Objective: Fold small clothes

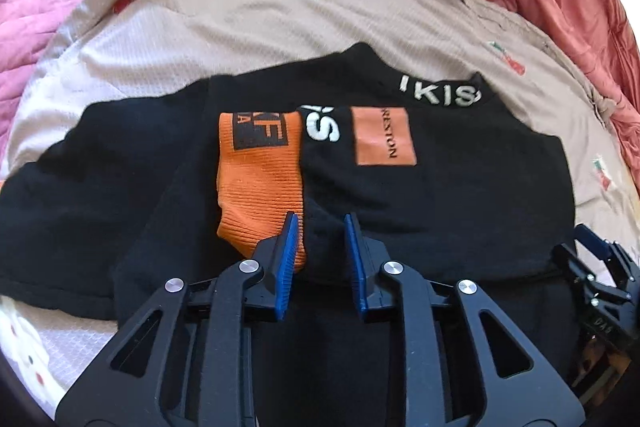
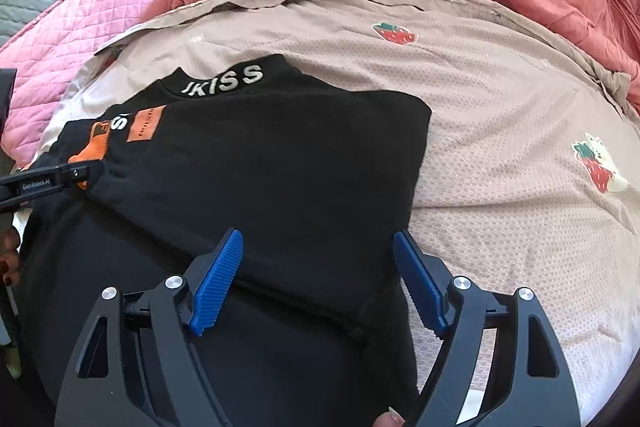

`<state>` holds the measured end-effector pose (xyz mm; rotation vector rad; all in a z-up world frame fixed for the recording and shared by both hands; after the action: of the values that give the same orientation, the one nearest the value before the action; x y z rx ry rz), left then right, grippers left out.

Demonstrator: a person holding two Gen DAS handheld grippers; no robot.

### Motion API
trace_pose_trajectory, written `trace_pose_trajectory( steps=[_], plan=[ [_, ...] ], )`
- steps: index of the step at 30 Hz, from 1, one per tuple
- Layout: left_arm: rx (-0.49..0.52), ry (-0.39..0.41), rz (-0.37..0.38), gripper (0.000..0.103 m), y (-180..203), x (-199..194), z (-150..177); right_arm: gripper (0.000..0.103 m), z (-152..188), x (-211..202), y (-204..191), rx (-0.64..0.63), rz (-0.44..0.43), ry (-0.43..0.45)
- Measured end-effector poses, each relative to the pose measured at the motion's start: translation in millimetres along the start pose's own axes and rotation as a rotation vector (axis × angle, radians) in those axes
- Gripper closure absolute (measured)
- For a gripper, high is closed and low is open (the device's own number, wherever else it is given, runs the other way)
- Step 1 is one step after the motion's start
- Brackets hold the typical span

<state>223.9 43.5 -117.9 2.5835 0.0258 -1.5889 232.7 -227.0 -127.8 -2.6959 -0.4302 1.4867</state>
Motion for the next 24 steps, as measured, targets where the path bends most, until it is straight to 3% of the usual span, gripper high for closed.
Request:
trace_pose_trajectory(
  steps=[3, 7, 12, 15, 17, 21, 24],
  plan=[
    [-0.007, 0.011, 0.015, 0.085, -3.6, -1.0, 1.3, 0.024, -0.6, 0.4, 2.5, 0.012, -0.003, -0.002],
    [-0.011, 0.032, 0.036, 0.066, -1.1, -14.2, 4.1, 0.021, -3.7, -7.3, 0.4, 0.018, -0.015, 0.017],
    [-0.002, 0.059, 0.026, 0.057, 2.4, -32.6, 4.6, 0.017, -9.0, -21.3, -7.6, 0.007, -0.033, 0.051],
    [-0.004, 0.077, 0.021, 0.046, 0.3, -43.7, 3.4, 0.009, -10.9, -30.4, -13.5, -0.006, -0.040, 0.071],
    [-0.004, 0.082, 0.022, 0.041, -0.1, -48.8, 3.0, 0.008, -12.7, -36.3, -17.3, -0.011, -0.045, 0.083],
    [0.018, 0.101, 0.000, 0.020, -1.2, -60.1, 4.4, 0.005, -14.7, -46.0, -26.2, -0.023, -0.056, 0.103],
    [0.023, 0.111, -0.006, 0.013, -3.2, -66.9, 6.4, 0.005, -15.0, -50.9, -33.6, -0.036, -0.067, 0.106]
  ],
)
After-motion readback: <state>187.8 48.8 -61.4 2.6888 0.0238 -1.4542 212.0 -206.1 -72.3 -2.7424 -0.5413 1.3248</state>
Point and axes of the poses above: each gripper's, at about its wrist camera, not at the fingertips, and x roughly the way its jaws point, y to its right, z to its underside, the point moved 2 cm from there along x, roughly the way its jaws point, and after that the axes turned 6 degrees about x, right-handed, at the moved point
